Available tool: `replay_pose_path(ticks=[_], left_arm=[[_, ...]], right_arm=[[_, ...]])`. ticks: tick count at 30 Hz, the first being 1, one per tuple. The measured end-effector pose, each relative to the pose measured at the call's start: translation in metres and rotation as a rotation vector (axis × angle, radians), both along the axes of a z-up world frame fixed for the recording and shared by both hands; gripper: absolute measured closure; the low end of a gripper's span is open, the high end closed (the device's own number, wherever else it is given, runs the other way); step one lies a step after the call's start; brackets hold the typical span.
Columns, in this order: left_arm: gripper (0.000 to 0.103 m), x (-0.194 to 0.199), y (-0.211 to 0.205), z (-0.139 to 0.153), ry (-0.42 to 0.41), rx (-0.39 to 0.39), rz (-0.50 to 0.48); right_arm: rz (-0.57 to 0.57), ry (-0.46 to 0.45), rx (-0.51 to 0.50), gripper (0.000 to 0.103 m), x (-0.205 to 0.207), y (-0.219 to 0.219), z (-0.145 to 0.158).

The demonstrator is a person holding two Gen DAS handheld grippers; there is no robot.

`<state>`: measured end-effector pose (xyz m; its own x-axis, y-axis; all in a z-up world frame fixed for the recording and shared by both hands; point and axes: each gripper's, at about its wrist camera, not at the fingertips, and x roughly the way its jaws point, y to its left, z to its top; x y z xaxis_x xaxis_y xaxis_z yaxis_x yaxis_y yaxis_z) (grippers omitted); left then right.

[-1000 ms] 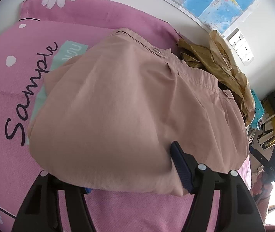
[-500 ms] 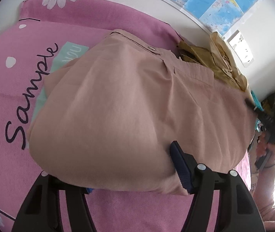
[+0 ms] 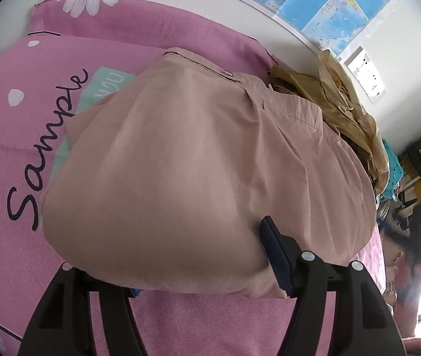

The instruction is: Fold large clothes

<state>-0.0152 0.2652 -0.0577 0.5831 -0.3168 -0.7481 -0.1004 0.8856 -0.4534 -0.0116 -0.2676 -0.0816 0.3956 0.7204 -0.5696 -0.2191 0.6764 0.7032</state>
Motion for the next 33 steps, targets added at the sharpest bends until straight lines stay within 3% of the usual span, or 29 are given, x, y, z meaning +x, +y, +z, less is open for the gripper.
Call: replay_pose_path(ticks=[3,4,5,11,17,19,21,25,26,27,29,33], left_arm=[[0.036,0.001,-0.002,0.000,0.000,0.011,-0.005],[0.035,0.001,-0.003,0.000,-0.001,0.013,-0.007],[0.035,0.001,-0.003,0.000,-0.003,0.014,-0.010],[0.034,0.000,-0.003,0.000,-0.009,0.000,-0.009],[0.032,0.000,-0.003,-0.001,-0.015,-0.021,0.003],[0.032,0.000,-0.003,-0.001,-0.018,-0.026,-0.002],[0.032,0.000,-0.002,-0.002,-0.019,-0.038,0.000],[0.032,0.002,0.000,-0.003,-0.024,-0.053,0.006],[0.032,0.002,0.000,-0.003,-0.023,-0.055,0.008],[0.032,0.002,0.000,-0.003,-0.022,-0.060,0.012],[0.032,0.004,0.001,-0.003,-0.019,-0.070,0.021],[0.031,0.011,0.004,-0.004,-0.024,-0.109,0.077]], right_arm=[[0.019,0.108,0.095,0.033,-0.018,0.008,-0.027],[0.021,0.117,0.081,0.034,-0.018,0.015,-0.032],[0.009,0.095,0.062,0.038,-0.017,0.023,-0.030],[-0.079,0.060,0.066,0.034,0.011,0.044,-0.023],[-0.264,-0.020,0.036,0.031,0.019,0.061,-0.018],[-0.294,-0.051,0.014,0.024,0.020,0.071,-0.016],[-0.301,-0.097,-0.025,0.007,0.023,0.086,-0.014],[-0.309,-0.130,-0.095,0.004,0.031,0.103,-0.015],[-0.307,-0.122,-0.076,0.010,0.037,0.103,-0.016],[-0.305,-0.112,-0.061,0.025,0.039,0.101,-0.018],[-0.292,-0.095,-0.036,0.037,0.046,0.096,-0.023],[-0.230,-0.075,0.013,0.037,0.056,0.093,-0.023]])
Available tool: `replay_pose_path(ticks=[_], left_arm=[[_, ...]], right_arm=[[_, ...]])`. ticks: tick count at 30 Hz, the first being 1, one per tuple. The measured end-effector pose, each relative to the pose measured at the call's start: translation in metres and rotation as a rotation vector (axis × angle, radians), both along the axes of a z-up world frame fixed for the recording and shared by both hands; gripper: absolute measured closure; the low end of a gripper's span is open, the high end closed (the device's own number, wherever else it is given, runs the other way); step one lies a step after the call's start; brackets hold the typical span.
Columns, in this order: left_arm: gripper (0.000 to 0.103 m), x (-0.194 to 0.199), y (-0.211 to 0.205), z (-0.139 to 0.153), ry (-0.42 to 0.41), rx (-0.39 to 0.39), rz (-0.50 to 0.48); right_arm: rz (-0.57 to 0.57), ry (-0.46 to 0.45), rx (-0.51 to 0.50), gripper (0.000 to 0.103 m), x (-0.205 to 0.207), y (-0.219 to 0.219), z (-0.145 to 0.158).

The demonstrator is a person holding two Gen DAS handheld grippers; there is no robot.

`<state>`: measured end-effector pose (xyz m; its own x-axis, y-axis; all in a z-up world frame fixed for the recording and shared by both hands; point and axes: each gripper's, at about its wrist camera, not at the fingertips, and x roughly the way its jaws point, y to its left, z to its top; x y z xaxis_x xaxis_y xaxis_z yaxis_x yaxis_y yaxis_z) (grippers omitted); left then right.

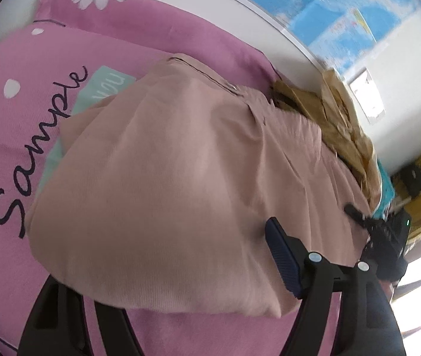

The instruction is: Fold large clothes

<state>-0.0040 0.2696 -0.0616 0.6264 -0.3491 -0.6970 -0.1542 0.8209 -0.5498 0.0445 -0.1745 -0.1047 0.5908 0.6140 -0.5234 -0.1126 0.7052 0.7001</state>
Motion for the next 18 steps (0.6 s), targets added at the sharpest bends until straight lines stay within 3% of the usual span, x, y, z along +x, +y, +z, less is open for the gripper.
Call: replay_pose_path(ticks=[4,5,6,8,11,16,17,18], left_arm=[[0.026,0.012,-0.009,0.001,-0.012,0.033,0.029],[0.026,0.013,-0.011,0.002,-0.013,0.049,0.030],[0.026,0.016,-0.016,0.002,-0.014,0.079,0.029],[0.030,0.017,-0.021,0.003,-0.009,0.123,0.028],[0.036,0.019,-0.024,0.004,-0.005,0.166,0.025],[0.037,0.021,-0.021,0.002,-0.012,0.162,0.018],[0.037,0.022,-0.021,0.002,-0.012,0.161,0.019],[0.039,0.023,-0.021,0.002,-0.012,0.158,0.020]], right_arm=[[0.072,-0.007,-0.035,0.026,0.006,0.011,0.005],[0.081,-0.008,-0.055,0.033,0.008,0.013,0.005],[0.082,-0.005,-0.062,0.048,0.009,0.015,0.005],[0.091,0.017,-0.025,0.063,0.013,0.010,-0.002],[0.108,0.013,-0.005,0.064,0.013,0.007,-0.004],[0.129,0.016,-0.008,0.053,0.018,0.013,-0.001],[0.131,0.015,-0.015,0.055,0.019,0.015,0.000],[0.134,0.017,-0.028,0.064,0.021,0.017,-0.001]])
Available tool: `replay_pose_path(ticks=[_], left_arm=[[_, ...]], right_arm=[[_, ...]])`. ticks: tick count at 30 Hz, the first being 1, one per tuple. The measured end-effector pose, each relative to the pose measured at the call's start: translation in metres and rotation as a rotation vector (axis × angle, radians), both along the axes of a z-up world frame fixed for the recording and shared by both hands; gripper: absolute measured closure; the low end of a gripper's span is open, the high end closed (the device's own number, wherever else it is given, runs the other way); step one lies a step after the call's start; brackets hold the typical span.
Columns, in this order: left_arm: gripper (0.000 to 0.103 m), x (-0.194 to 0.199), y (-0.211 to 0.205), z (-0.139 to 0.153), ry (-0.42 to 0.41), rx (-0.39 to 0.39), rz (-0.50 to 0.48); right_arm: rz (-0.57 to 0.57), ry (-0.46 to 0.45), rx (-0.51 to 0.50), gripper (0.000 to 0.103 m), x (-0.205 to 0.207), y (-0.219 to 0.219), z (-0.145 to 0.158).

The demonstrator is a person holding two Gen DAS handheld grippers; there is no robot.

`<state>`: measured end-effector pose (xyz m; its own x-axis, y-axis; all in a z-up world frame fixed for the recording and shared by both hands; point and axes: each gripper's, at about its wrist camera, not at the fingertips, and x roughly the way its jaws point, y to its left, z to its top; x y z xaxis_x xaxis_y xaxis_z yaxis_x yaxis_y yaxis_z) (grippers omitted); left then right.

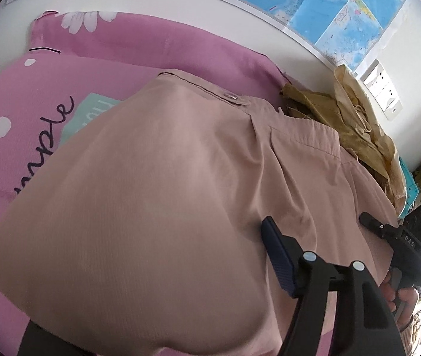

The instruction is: Fold large clothes

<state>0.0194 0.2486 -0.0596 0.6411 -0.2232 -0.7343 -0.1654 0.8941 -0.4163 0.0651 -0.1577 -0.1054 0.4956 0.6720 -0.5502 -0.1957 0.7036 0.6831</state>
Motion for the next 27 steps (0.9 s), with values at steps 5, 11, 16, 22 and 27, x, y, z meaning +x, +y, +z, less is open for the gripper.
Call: replay_pose_path(ticks=[5,11,16,22,27], left_arm=[[0.078,0.007,0.006,0.003,-0.003,-0.034,-0.005],[0.090,0.009,0.016,0.033,-0.073,-0.057,-0.036],[0.090,0.015,0.036,0.079,-0.169,-0.014,-0.056],[0.090,0.033,0.091,0.135,-0.244,0.068,0.013],[0.090,0.042,0.162,0.174,-0.295,0.216,0.155]], right_arm=[[0.031,-0.007,0.049,0.083,0.001,0.005,0.009],[0.086,-0.093,0.106,0.086,-0.003,0.022,0.056],[0.155,-0.193,0.135,0.088,0.008,0.052,0.110],[0.238,-0.309,0.189,0.089,0.049,0.115,0.174],[0.331,-0.353,0.242,0.089,0.094,0.207,0.207]])
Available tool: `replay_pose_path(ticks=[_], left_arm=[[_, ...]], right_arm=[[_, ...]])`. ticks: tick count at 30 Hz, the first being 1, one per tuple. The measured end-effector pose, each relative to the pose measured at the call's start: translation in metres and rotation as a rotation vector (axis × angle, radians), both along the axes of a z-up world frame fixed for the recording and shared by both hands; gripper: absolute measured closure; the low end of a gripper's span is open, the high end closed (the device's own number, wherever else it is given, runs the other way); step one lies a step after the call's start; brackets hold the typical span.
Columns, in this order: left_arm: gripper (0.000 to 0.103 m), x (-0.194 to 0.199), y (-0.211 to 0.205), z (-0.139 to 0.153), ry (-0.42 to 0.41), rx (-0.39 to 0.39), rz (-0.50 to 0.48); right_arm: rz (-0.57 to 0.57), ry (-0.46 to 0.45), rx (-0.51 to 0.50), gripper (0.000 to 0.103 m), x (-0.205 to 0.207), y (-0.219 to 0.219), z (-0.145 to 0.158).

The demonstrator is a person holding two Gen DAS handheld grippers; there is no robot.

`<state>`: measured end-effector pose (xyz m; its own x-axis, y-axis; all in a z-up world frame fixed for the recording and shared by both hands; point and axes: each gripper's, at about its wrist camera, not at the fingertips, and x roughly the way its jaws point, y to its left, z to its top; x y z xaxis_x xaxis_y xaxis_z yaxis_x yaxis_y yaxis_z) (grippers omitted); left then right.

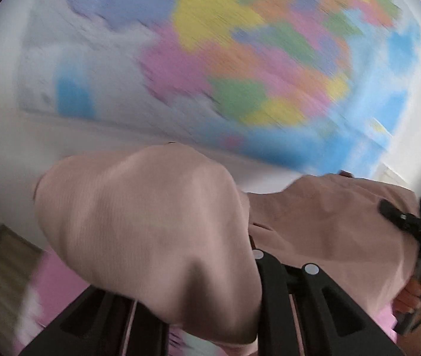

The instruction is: Fold large clothes

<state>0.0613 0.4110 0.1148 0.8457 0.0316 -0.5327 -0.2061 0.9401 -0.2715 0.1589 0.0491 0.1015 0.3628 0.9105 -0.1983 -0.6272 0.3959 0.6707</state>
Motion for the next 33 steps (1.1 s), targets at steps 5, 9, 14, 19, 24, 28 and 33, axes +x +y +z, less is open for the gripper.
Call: replay_pose_path(ticks=[5,9,14,19,24,28,33], left_arm=[[0.090,0.003,0.079,0.007,-0.004,0.083,0.170],[0.090,0.007,0.150,-0.025,0.046,0.073,0.302],[0.089,0.011,0.201,-0.103,0.190,0.059,0.373],[0.085,-0.002,0.221,-0.151,0.249,-0.033,0.391],[0.075,-0.017,0.231,-0.154,0.245,-0.102,0.391],[0.063,-0.028,0.232,-0.152,0.272,-0.102,0.397],[0.045,-0.044,0.218,-0.143,0.318,-0.022,0.423]], right_arm=[[0.090,-0.008,0.013,0.090,0.021,0.097,-0.006],[0.147,0.005,-0.045,0.090,0.023,0.171,-0.043],[0.221,0.143,-0.215,0.088,0.019,0.226,-0.121],[0.205,0.224,-0.253,0.075,0.018,0.212,-0.155],[0.207,0.240,-0.306,0.051,0.014,0.187,-0.163],[0.170,0.232,-0.349,0.040,0.012,0.165,-0.162],[0.167,0.183,-0.446,0.045,0.002,0.151,-0.152]])
